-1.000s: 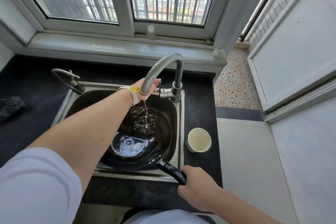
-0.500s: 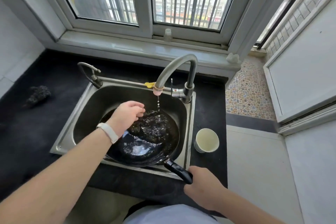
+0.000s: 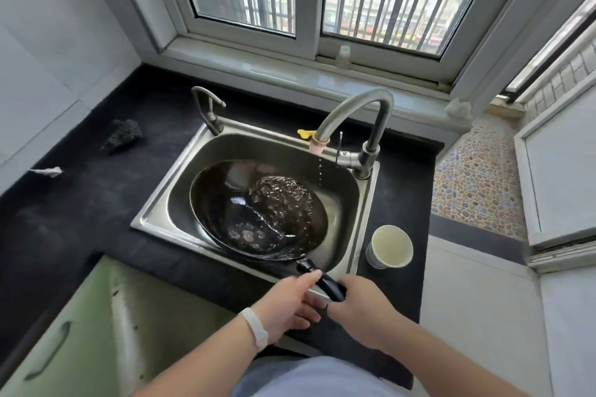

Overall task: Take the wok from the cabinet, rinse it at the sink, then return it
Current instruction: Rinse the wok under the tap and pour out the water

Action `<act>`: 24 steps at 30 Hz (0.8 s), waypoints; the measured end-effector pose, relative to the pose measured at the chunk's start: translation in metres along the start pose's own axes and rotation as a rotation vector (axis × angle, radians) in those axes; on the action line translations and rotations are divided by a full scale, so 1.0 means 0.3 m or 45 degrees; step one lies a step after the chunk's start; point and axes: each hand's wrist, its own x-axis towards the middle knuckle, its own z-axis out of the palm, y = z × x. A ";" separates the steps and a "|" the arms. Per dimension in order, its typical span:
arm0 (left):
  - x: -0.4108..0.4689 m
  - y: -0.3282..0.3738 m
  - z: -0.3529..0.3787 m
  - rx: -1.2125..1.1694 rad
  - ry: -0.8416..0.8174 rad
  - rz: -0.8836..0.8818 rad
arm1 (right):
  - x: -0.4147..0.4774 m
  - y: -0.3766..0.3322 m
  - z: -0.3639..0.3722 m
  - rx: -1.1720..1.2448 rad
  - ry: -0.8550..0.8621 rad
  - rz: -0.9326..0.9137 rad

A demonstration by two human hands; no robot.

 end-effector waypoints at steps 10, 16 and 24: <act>-0.002 0.033 -0.025 -0.243 0.253 0.445 | -0.026 -0.131 -0.001 0.464 -0.169 0.069; -0.024 0.052 -0.036 -0.262 0.388 0.567 | -0.036 -0.177 -0.017 0.756 -0.274 0.039; -0.027 0.051 -0.066 -0.113 0.553 0.618 | -0.011 -0.153 -0.004 1.283 -0.552 0.253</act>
